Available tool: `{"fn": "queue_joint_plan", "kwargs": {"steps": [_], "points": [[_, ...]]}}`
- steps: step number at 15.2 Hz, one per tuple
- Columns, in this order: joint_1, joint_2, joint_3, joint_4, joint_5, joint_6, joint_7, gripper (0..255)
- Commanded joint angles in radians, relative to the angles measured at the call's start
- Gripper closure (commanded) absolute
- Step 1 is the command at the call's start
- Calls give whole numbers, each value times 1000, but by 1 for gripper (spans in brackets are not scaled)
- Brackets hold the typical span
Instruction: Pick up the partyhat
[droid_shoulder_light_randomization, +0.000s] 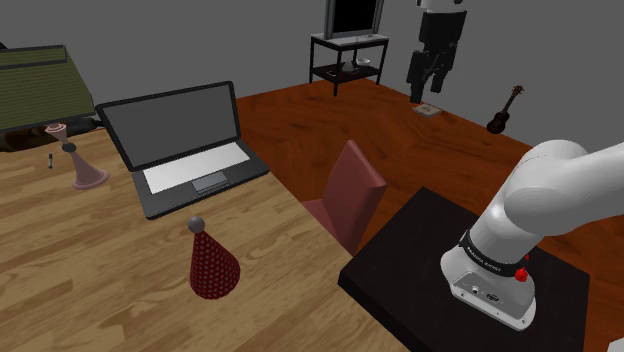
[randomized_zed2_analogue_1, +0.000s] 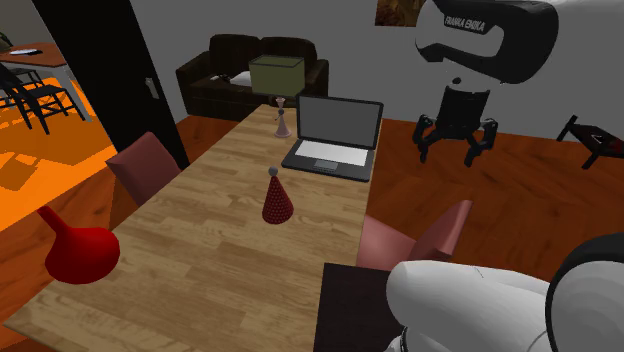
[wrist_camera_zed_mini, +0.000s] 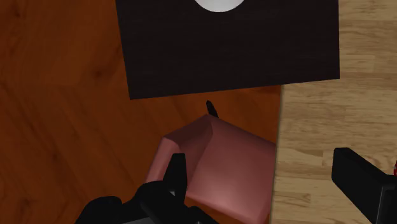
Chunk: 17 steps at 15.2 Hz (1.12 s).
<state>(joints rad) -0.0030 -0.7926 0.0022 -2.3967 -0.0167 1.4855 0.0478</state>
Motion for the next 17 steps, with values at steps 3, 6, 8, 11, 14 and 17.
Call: {"fn": "queue_joint_plan", "kwargs": {"steps": [3,6,8,11,14,17], "points": [[15,18,32,-23,33,49,37,0],[37,55,81,-49,80,127,90,0],[52,87,114,-60,109,180,124,0],[74,144,164,-66,148,261,174,0],[93,212,213,-61,180,343,224,0],[107,290,264,-44,204,424,273,0]]}}
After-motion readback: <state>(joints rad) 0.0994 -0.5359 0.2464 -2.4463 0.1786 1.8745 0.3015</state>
